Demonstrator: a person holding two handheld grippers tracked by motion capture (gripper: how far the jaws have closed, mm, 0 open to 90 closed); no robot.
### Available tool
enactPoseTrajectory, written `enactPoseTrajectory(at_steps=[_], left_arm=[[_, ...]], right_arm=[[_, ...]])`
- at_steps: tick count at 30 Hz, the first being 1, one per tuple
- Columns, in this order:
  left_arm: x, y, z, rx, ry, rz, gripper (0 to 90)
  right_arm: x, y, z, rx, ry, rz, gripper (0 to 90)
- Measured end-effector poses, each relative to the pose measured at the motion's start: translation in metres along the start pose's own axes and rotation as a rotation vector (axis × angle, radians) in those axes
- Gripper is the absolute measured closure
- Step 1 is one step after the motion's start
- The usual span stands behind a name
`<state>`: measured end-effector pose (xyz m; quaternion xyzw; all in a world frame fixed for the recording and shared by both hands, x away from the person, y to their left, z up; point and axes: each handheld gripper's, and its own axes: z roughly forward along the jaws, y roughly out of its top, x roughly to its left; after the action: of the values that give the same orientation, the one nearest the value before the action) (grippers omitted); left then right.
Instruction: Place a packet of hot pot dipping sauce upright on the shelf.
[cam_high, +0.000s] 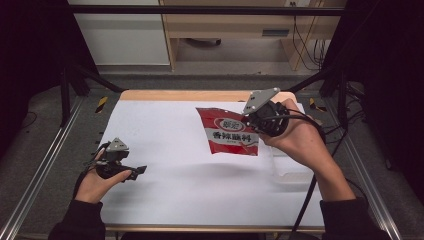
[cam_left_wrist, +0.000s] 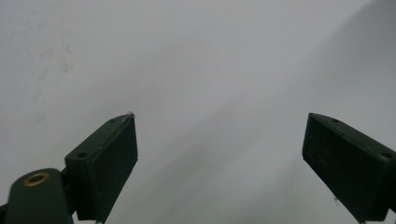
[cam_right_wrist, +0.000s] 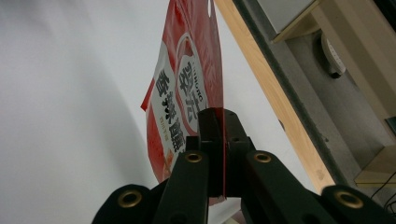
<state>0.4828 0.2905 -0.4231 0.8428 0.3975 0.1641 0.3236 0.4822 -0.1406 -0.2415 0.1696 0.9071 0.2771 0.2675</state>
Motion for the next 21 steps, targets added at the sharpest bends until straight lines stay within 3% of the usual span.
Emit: enactPoseTrajectory(at_steps=[12,21], left_arm=[[0.001,-0.002,0.0,-0.003,0.003,-0.003,10.4],[0.002,-0.003,0.004,-0.059,0.018,0.001,10.1]], right_arm=[[-0.01,-0.004,-0.013,-0.003,-0.029,0.015,90.0],[-0.017,-0.01,-0.027,-0.007,-0.05,0.043,90.0]])
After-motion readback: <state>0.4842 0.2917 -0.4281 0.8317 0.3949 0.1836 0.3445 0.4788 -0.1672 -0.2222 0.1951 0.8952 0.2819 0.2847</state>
